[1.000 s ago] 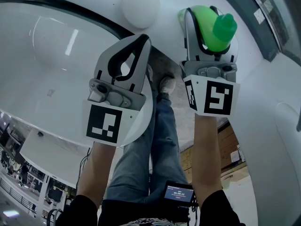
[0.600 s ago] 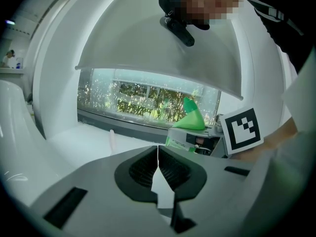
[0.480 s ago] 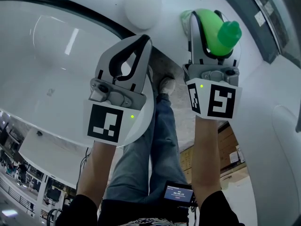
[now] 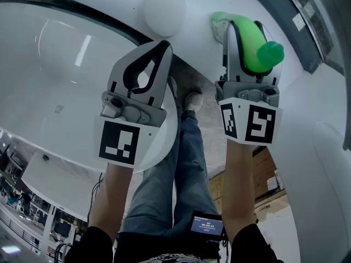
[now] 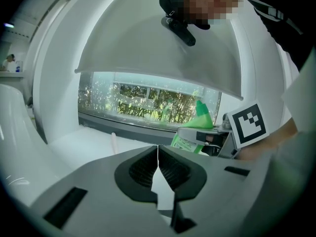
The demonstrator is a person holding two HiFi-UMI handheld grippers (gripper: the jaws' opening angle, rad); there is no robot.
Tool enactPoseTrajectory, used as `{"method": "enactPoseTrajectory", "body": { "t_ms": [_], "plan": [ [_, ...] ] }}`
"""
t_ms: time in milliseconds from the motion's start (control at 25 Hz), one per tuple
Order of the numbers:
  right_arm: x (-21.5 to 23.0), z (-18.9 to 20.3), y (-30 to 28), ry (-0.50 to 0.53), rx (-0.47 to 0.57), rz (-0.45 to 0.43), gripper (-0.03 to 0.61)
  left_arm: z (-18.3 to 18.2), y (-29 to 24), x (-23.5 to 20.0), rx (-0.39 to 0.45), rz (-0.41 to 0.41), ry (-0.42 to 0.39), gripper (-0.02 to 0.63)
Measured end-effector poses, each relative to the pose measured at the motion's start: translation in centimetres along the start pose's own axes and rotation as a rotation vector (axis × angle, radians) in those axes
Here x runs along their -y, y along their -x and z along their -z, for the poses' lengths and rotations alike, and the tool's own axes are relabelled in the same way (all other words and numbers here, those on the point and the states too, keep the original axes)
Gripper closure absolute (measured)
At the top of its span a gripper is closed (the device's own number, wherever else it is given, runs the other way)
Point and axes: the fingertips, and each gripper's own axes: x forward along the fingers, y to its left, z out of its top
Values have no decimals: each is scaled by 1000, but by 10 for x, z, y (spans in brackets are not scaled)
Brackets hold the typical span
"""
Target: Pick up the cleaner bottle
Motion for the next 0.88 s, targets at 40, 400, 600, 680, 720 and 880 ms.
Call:
{"method": "enactPoseTrajectory", "body": {
  "t_ms": [40,400,600,680,720,880],
  "plan": [
    [1,-3,1,-4,3,3,373,-1,1,-1,2,-2,0,595],
    [3,-41,15,-7,58,-6,373,-18,8,9,29,-5,-12,595],
    [4,-61,28,-13,74,-13,373,-36,13,20,58,-6,-24,595],
    [3,-70,35,-13,77,-17,373,-44,18,25,66,-9,-28,595],
    [3,-74,38,-15,77,-17,373,-49,20,27,70,-10,-30,595],
    [1,-91,51,-31,75,-13,371,-68,31,35,79,-14,-29,595]
  ]
}}
